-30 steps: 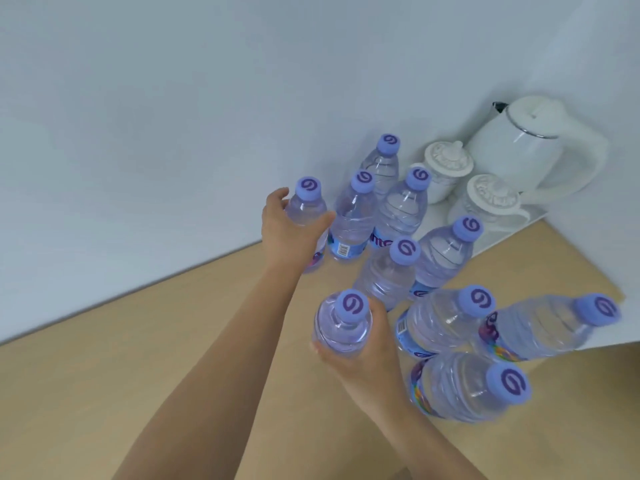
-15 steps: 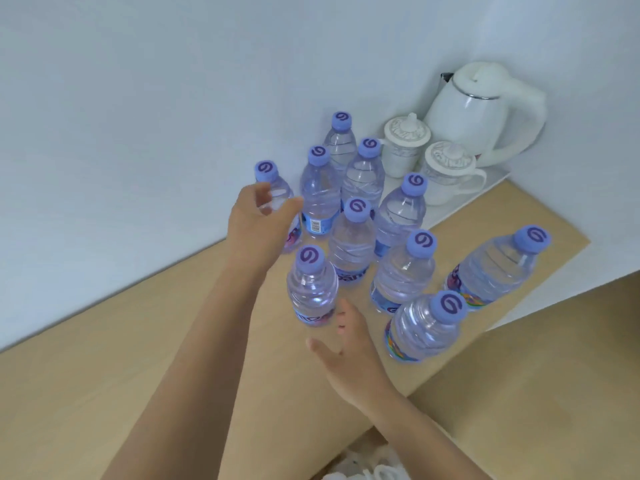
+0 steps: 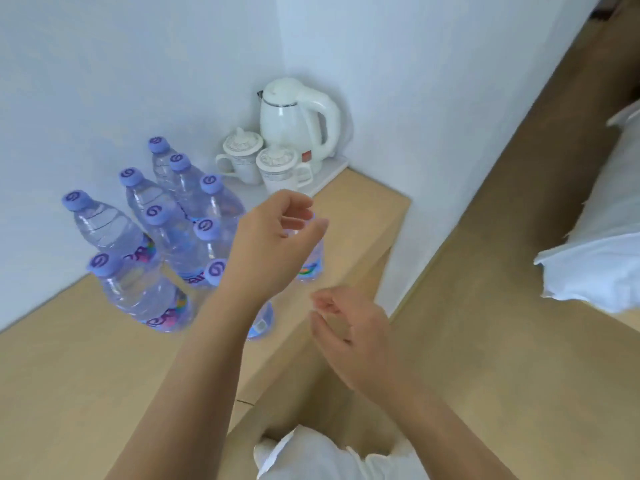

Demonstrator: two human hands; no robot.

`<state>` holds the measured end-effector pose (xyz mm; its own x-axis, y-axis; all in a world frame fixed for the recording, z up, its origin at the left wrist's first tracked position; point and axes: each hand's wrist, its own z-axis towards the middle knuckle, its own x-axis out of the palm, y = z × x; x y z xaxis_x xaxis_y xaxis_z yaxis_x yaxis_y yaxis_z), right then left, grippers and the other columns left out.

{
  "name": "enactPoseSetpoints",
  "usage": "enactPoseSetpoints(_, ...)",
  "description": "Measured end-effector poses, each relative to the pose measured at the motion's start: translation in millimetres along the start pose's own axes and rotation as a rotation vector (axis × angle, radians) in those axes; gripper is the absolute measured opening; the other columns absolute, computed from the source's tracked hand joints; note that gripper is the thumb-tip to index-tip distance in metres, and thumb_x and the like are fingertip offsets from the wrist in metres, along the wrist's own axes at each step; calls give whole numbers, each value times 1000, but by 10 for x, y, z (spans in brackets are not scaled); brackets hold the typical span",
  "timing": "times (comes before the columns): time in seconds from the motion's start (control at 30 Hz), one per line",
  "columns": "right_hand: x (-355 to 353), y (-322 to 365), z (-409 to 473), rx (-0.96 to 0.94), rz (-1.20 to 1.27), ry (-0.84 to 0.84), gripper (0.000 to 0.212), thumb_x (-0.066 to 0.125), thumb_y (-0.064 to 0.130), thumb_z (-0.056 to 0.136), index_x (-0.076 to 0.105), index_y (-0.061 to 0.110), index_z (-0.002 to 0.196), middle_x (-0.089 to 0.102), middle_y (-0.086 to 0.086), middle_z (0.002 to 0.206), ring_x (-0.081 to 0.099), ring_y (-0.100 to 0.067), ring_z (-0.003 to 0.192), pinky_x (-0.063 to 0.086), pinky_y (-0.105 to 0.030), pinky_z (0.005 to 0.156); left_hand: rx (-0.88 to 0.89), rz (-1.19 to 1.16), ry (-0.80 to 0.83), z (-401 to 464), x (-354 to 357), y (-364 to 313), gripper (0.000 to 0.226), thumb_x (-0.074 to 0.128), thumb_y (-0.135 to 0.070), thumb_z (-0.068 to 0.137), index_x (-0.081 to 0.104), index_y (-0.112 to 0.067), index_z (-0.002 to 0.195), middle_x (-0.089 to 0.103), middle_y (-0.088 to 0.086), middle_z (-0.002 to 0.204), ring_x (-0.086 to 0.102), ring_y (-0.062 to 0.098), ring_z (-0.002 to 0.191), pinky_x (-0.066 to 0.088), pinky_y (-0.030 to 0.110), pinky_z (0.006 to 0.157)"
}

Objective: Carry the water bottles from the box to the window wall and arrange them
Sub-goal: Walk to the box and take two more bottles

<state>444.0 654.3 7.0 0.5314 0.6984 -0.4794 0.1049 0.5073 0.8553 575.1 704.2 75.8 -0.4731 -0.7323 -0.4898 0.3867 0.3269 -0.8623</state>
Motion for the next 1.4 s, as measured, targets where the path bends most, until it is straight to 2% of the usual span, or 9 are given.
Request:
enactPoseSetpoints(0.1,-669,-395,-139,57,-221,-102,28,57,20,85,66,6,107,67,-2,102,61,-17,95,48,-29,82,43,119,93,-34,642,-142,21,66,-31,82,61,-26,101,61,-18,86,60,-1,84,44,13,72)
enactPoseSetpoints(0.23,-1469,-902,-386,174,-458,-231,28,57,23,90,62,12,115,63,2,112,56,-16,106,45,-29,81,166,326,257,-100,1478,-338,34,62,-36,85,59,-20,115,60,-9,105,58,12,97,47,32,83)
enactPoseSetpoints(0.37,-2050,-1291,-639,344,-560,-276,31,51,28,93,57,16,121,57,3,119,50,-16,112,41,-31,85,261,401,416,-135,2201,-520,36,56,-42,88,55,-25,120,56,-14,112,53,7,96,36,23,76)
enactPoseSetpoints(0.5,-2436,-1619,-766,476,-587,-307,35,50,28,94,54,15,126,54,0,126,48,-16,115,31,-20,81,326,425,548,-55,2780,-703,35,55,-43,89,55,-24,118,56,-13,111,56,11,98,40,26,80)
enactPoseSetpoints(0.63,-2803,-1913,-676,544,-614,-322,38,50,28,94,51,15,129,53,0,129,45,-15,117,32,-22,86,374,465,634,210,3317,-826,34,54,-43,89,54,-24,117,57,-10,112,55,11,96,36,25,77)
enactPoseSetpoints(0.83,-3529,-2359,-51,627,-681,-287,30,51,25,93,56,6,115,58,-8,114,49,-25,106,42,-33,83,421,461,716,995,4187,-1118,37,53,-45,89,53,-24,120,55,-11,114,49,8,95,33,24,78)
enactPoseSetpoints(0.97,-4076,-2655,532,663,-686,-266,34,47,29,94,50,11,124,53,-2,119,45,-19,108,36,-25,79,440,478,747,1696,4727,-1378,34,53,-46,89,54,-25,116,55,-11,113,48,7,91,32,25,76)
enactPoseSetpoints(1.17,-4758,-3170,1300,724,-695,-297,42,44,33,96,44,15,134,50,1,129,42,-17,117,36,-26,89,472,525,774,2594,5394,-1648,38,52,-46,90,53,-24,120,55,-9,120,46,5,90,33,24,76)
enactPoseSetpoints(1.4,-5372,-3832,1978,731,-655,-318,42,48,32,94,46,15,132,52,1,129,41,-16,120,36,-25,91,453,557,797,3387,6075,-1830,40,52,-47,90,53,-23,122,55,-7,122,47,6,93,35,24,77)
